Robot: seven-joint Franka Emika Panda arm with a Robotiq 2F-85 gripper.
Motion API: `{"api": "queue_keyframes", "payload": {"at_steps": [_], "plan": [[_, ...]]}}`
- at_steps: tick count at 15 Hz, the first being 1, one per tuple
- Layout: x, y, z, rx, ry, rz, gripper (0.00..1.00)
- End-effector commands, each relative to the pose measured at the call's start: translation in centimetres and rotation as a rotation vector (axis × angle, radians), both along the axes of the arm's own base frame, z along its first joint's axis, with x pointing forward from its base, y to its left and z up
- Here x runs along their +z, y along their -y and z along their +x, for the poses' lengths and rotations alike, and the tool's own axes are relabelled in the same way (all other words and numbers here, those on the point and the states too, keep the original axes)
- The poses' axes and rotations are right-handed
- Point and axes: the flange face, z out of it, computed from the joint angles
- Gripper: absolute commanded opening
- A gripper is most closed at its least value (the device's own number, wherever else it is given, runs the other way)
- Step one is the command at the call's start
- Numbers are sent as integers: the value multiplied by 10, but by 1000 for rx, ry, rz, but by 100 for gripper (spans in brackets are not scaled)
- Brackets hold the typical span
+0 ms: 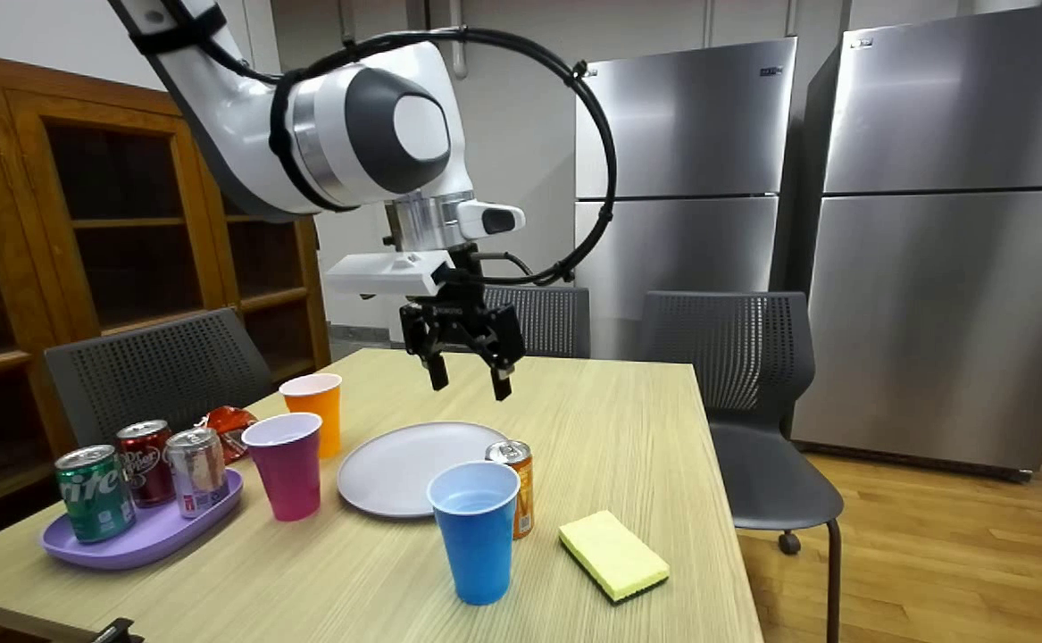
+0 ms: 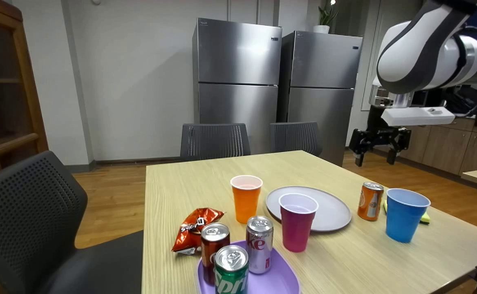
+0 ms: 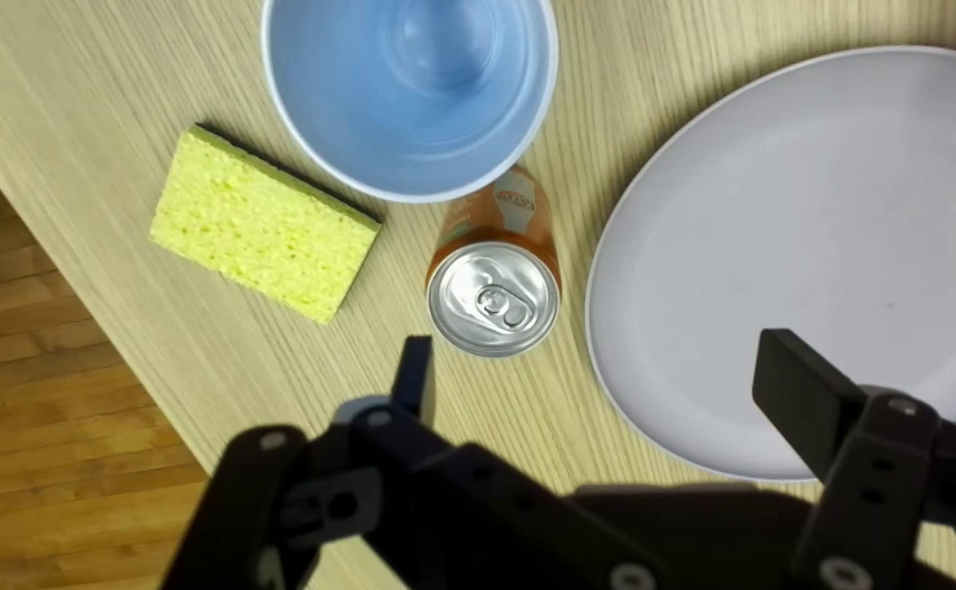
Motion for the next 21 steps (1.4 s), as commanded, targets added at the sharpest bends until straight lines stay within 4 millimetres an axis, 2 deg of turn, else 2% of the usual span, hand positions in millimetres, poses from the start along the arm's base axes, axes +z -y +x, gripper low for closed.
{"api": "queue_keyframes", "payload": {"at_steps": [1, 9, 14, 21], "plan": [[-16, 18, 17, -5, -6, -2, 100], [-55, 32, 35, -24, -54, -2, 100], [-74, 37, 38, -30, -88, 2, 100], [-91, 39, 38, -29, -121, 3, 100]]}}
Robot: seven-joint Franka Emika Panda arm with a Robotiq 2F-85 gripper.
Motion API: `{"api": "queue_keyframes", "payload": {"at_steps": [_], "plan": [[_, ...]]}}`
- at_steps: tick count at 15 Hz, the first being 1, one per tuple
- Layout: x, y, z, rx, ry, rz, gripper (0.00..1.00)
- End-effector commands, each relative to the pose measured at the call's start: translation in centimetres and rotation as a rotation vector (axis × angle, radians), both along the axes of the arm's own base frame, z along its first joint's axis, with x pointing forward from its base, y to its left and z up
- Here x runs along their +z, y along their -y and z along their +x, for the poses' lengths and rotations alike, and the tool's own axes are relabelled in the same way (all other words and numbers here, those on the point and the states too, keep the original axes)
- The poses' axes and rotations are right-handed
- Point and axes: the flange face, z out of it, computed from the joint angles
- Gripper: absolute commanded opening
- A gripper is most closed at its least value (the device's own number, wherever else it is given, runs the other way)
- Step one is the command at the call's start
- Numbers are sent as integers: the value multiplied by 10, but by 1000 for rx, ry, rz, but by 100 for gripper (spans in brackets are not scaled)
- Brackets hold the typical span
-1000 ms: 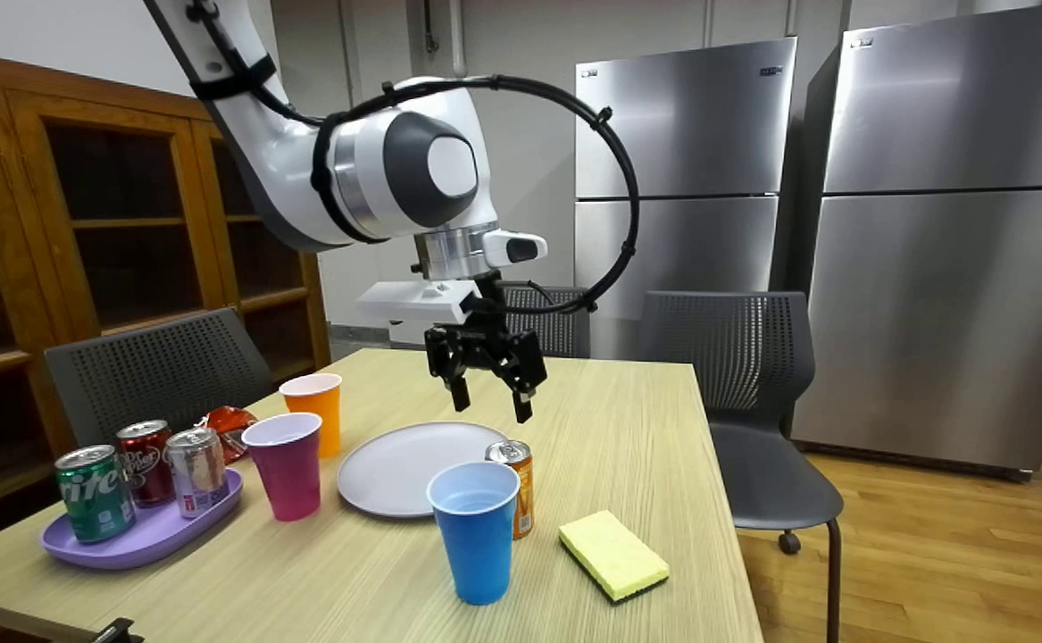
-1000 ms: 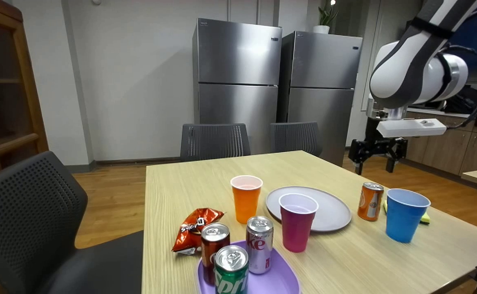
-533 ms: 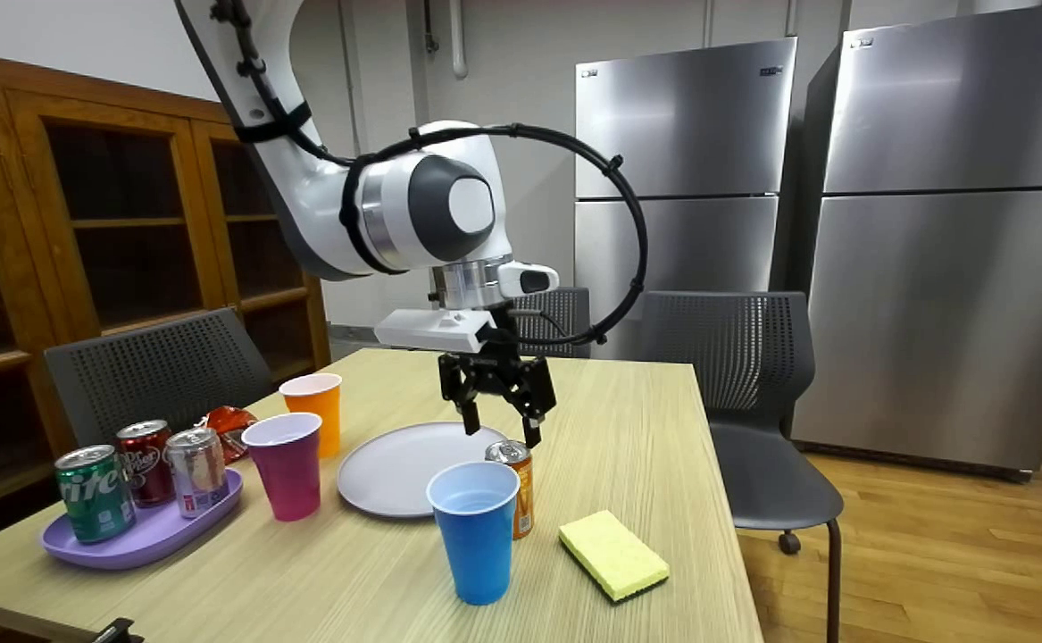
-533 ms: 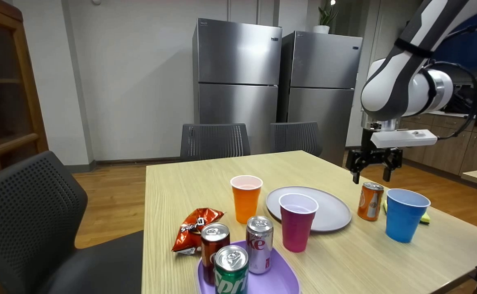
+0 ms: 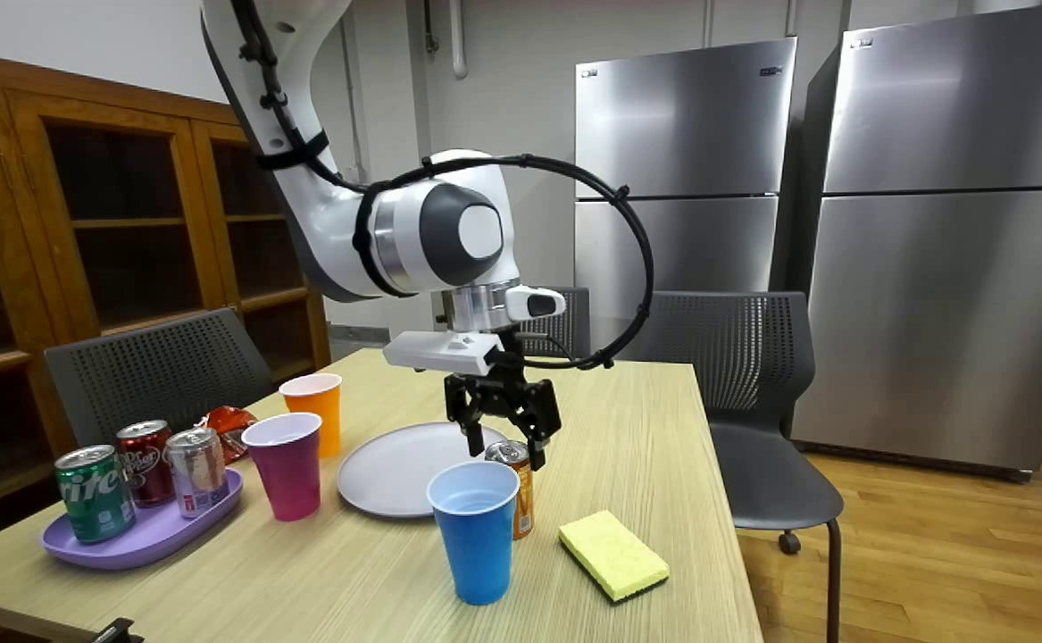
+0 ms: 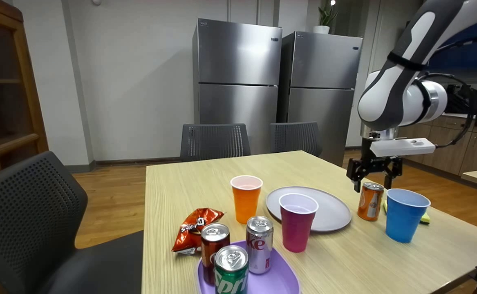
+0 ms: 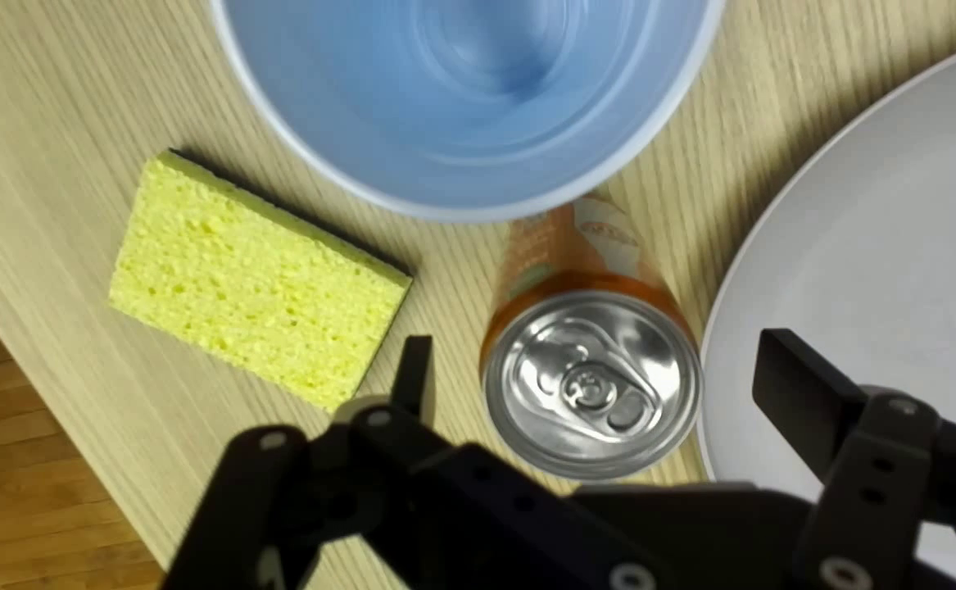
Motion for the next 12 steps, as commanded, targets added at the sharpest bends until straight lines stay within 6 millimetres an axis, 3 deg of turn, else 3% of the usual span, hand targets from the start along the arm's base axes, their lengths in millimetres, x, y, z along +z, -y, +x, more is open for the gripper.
{"api": "queue_keyframes", "payload": {"at_steps": [1, 5, 6, 11, 12], "plan": [[-4, 5, 6, 15, -5, 5, 100], [-7, 5, 8, 18, -9, 3, 100], [-8, 5, 8, 18, -9, 2, 80], [-8, 6, 8, 20, -9, 1, 42], [-5, 6, 8, 20, -9, 0, 39]]}}
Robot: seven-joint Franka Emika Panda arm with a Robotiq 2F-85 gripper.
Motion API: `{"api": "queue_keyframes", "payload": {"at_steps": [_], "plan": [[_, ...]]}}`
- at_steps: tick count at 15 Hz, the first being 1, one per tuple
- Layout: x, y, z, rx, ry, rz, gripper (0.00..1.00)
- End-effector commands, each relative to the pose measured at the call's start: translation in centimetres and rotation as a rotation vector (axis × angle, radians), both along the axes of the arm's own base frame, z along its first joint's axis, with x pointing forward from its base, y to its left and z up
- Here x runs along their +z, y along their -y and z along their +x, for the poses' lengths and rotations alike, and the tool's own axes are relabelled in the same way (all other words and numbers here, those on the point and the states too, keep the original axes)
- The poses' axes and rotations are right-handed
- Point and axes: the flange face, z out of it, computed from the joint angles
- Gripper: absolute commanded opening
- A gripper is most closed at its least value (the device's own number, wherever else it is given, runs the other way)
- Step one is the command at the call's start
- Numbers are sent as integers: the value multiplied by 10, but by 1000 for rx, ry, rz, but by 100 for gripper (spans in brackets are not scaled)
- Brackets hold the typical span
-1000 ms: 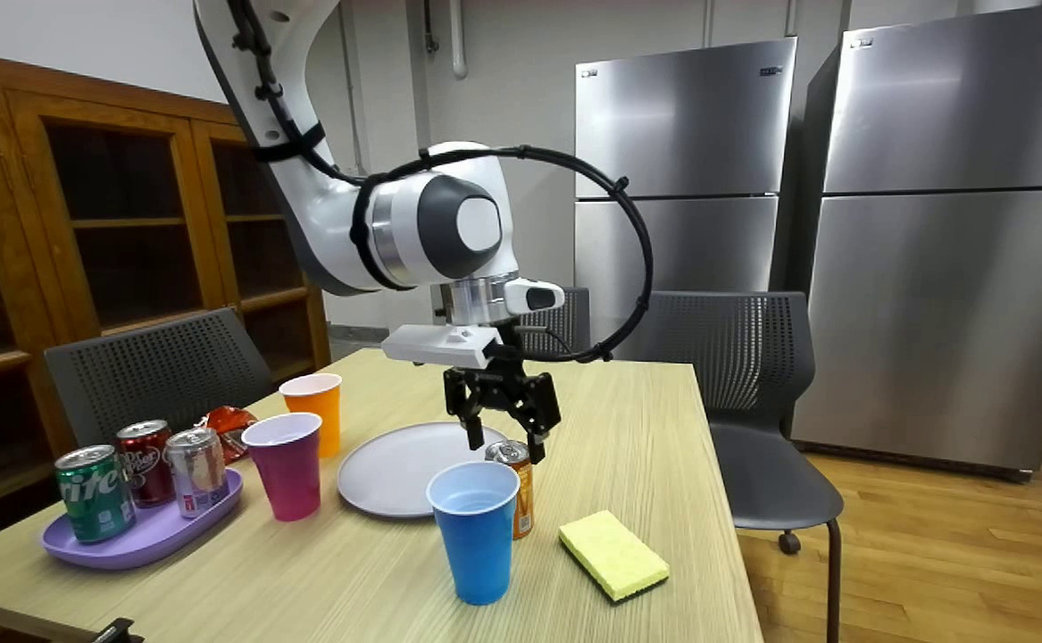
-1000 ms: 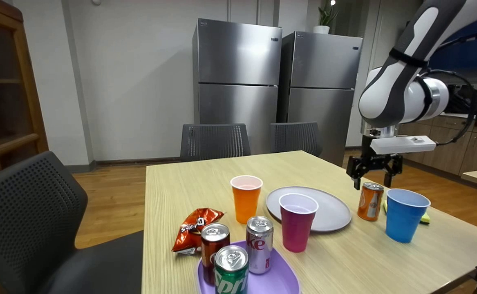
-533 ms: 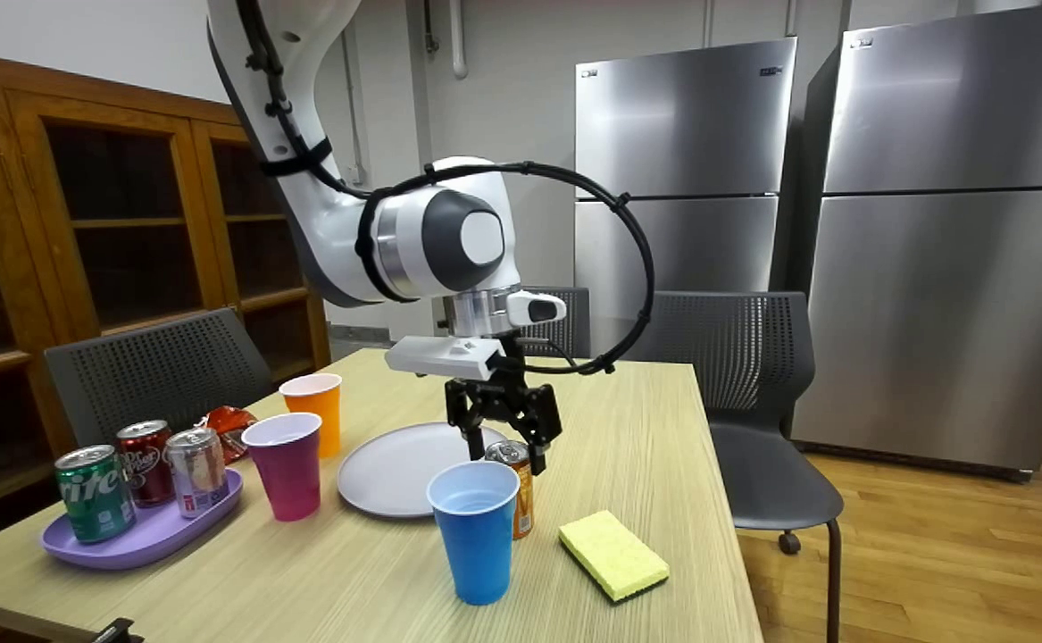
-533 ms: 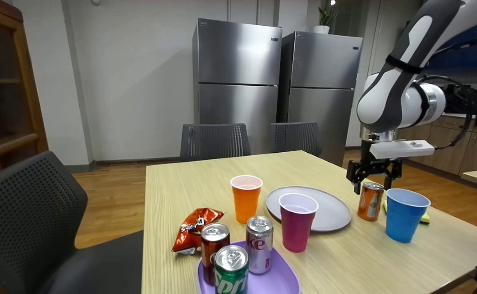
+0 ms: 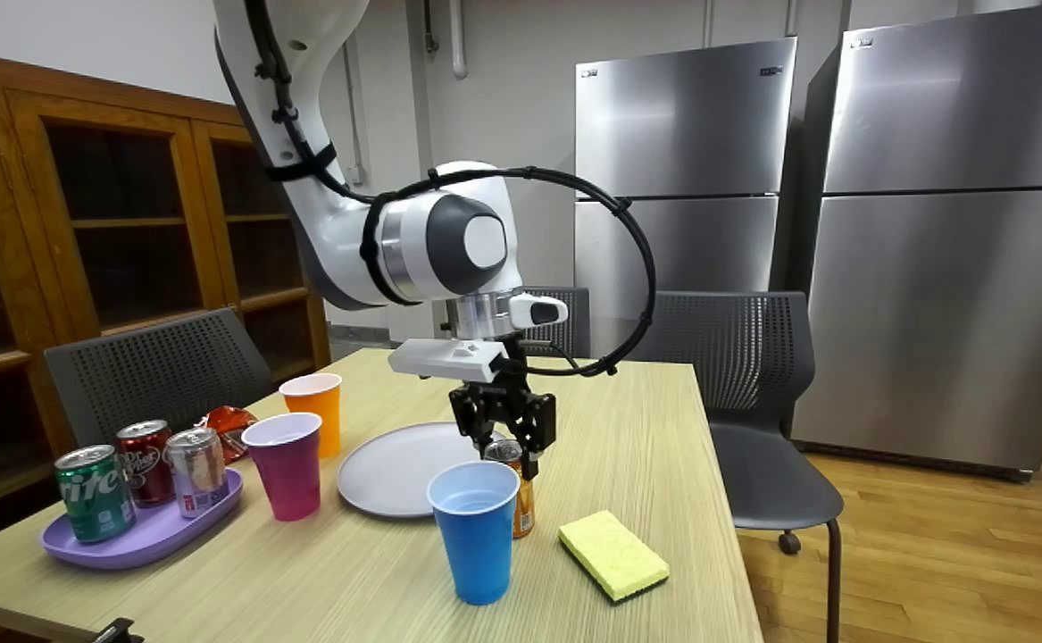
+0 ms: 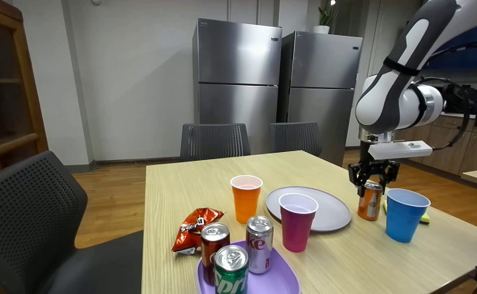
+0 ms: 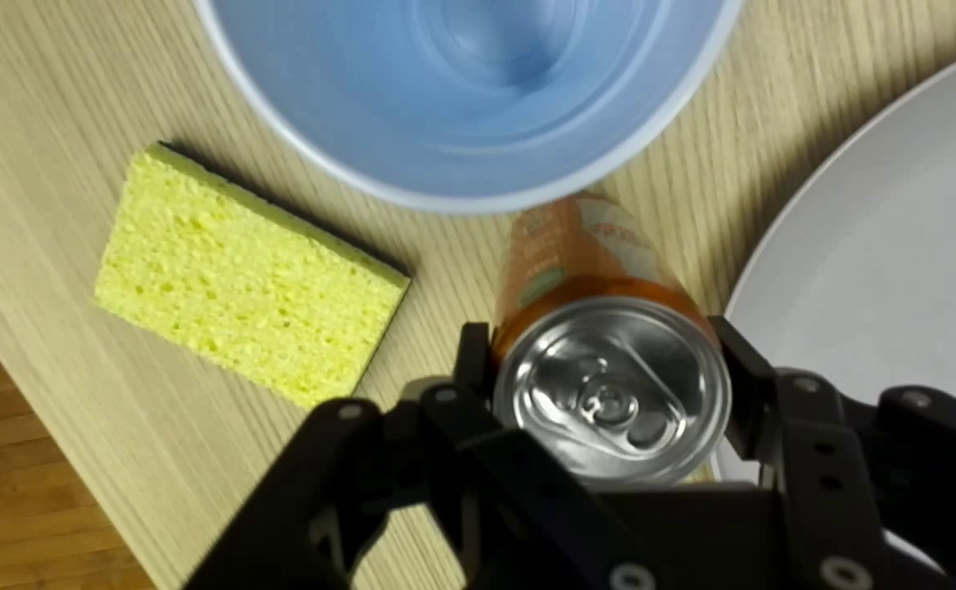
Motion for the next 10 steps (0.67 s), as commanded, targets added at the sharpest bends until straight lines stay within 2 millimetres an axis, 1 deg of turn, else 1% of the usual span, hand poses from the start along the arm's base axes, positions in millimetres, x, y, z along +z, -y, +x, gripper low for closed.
{"api": "queue_keyframes", "payload": {"at_steps": [1, 5, 10], "plan": [[8, 3, 1, 15, 5, 3, 39], [25, -2, -3, 28, 26, -4, 39], [56, -15, -10, 54, 75, -14, 39]]}}
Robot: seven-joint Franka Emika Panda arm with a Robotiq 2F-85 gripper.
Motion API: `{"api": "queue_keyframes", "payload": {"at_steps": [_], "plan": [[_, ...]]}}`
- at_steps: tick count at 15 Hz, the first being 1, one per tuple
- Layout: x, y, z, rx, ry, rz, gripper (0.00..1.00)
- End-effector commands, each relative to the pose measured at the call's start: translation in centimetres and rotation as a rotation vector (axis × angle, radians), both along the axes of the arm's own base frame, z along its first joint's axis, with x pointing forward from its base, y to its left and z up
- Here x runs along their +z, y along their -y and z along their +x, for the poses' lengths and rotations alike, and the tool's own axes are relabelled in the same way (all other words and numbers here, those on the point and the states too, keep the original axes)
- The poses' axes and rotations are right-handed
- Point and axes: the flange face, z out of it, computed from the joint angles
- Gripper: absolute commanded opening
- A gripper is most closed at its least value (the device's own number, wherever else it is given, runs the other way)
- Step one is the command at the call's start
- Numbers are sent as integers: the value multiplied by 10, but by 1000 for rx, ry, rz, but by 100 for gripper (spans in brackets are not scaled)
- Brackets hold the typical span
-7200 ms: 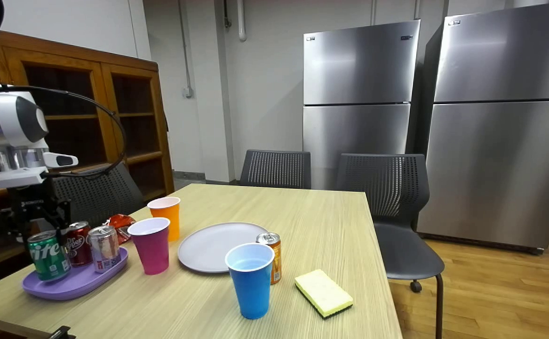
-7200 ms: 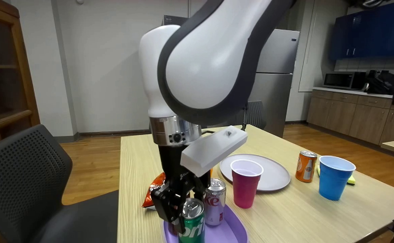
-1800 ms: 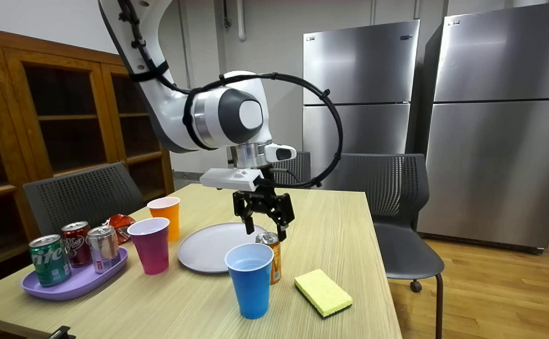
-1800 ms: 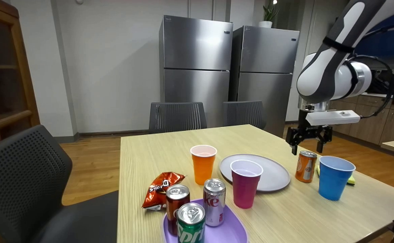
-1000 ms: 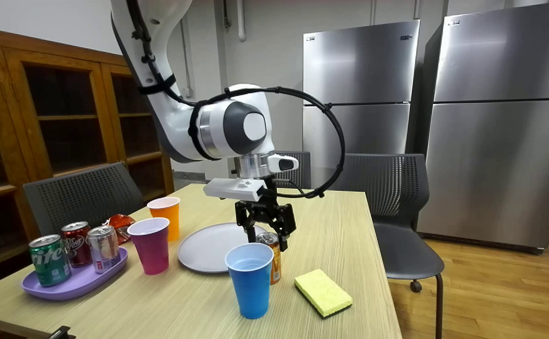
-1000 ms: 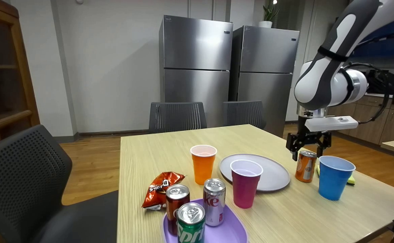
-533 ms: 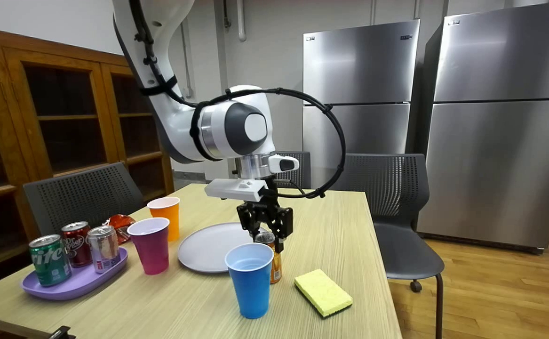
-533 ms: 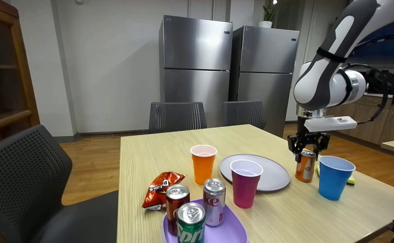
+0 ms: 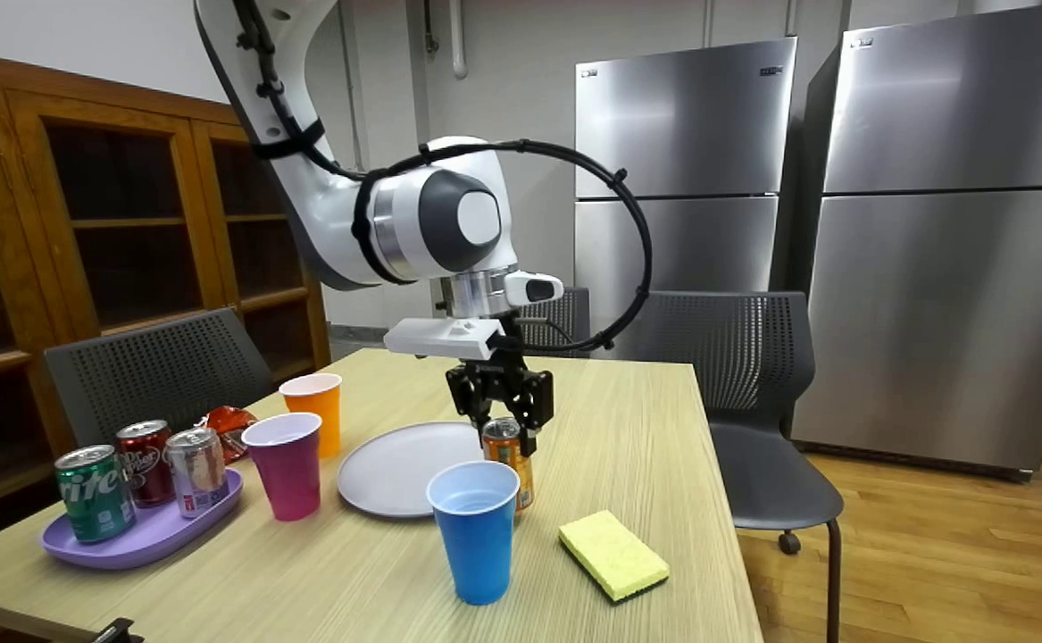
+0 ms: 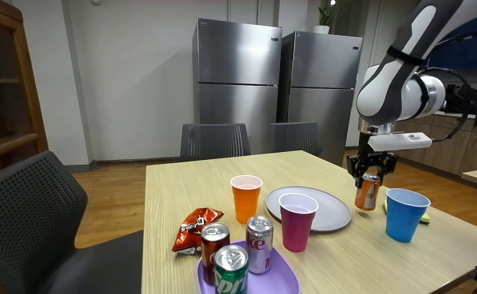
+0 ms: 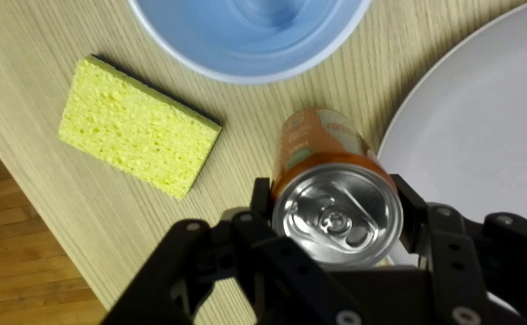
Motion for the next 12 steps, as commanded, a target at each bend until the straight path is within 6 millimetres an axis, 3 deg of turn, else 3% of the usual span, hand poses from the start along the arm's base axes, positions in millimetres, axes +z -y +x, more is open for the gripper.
{"api": "queue_keyframes", "payload": {"at_steps": [1, 12], "plan": [[38, -13, -16, 46, 43, -13, 39], [113, -78, -59, 243, 148, -81, 39]]}}
